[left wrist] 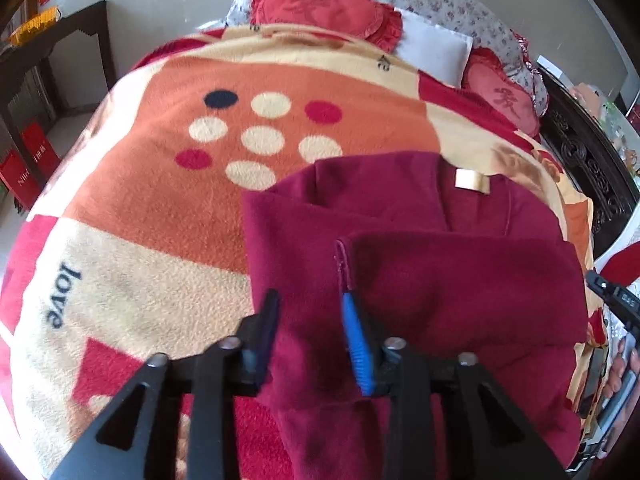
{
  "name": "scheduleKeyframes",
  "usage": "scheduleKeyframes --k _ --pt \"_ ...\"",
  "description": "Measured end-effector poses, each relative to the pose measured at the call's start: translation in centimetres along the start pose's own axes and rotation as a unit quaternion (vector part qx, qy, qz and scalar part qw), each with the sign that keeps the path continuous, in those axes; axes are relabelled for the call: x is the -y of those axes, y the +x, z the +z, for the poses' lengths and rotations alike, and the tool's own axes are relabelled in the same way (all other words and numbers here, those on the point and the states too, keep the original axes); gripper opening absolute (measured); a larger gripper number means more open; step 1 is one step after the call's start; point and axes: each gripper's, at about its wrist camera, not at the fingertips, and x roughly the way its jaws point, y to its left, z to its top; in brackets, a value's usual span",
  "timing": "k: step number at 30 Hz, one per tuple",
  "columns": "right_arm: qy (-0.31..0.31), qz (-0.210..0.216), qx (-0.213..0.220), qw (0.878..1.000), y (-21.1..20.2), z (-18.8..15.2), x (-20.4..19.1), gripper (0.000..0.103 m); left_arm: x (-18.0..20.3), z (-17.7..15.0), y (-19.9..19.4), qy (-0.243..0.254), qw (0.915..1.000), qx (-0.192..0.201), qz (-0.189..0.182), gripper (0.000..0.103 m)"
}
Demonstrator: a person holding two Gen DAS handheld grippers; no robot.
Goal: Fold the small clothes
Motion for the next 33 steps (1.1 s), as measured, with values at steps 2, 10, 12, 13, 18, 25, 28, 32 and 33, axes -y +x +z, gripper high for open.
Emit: scheduleKeyframes --k 2,10,12,13,18,25,28,32,33 --pt "-0.016 0.017 0.001 1.000 -1.4 -0.7 -0.7 0.007 0.3 -0.1 -0.7 0.003 0.9999 0.011 -0.001 0.049" --pt "-0.104 0.017 -0.044 0.993 -0.3 -4.4 -4.5 0.006 2.2 -0.3 0.1 0.015 0.9997 0.019 0.004 0.074" --pt "-0.127 -0.029 -0.055 0.990 0.8 -5.2 -4.3 0.006 2.4 -0.5 0.9 0.021 0.9993 0.017 0.026 0.074" --pt "-0.131 -0.041 -0.060 0.989 1.2 -5.5 -4.0 0.006 2.4 -0.5 1.4 0.024 0.9989 0.013 0.037 0.074" --pt "-0.114 -0.036 -0.059 0.991 0.6 -5.8 -2.6 0.006 2.1 -0.8 2.7 0.022 0.9988 0.004 0.044 0.075" --pt "-0.125 0.034 -0.007 0.992 -0.8 -3.3 -7.1 0.008 2.4 -0.7 3.1 0.026 0.9984 0.005 0.050 0.076" --pt "-0.142 0.031 -0.009 0.989 1.8 -2.5 -9.3 0.008 2.8 -0.6 3.4 0.032 0.9981 0.005 0.053 0.076" --pt "-0.146 -0.006 -0.028 0.989 6.3 -1.6 -10.3 0.008 2.8 -0.4 4.0 0.033 0.9980 0.002 0.054 0.077" --pt "-0.142 -0.005 -0.022 0.990 6.8 -1.4 -10.3 0.008 2.8 -0.4 4.1 0.032 0.9981 0.002 0.053 0.077"
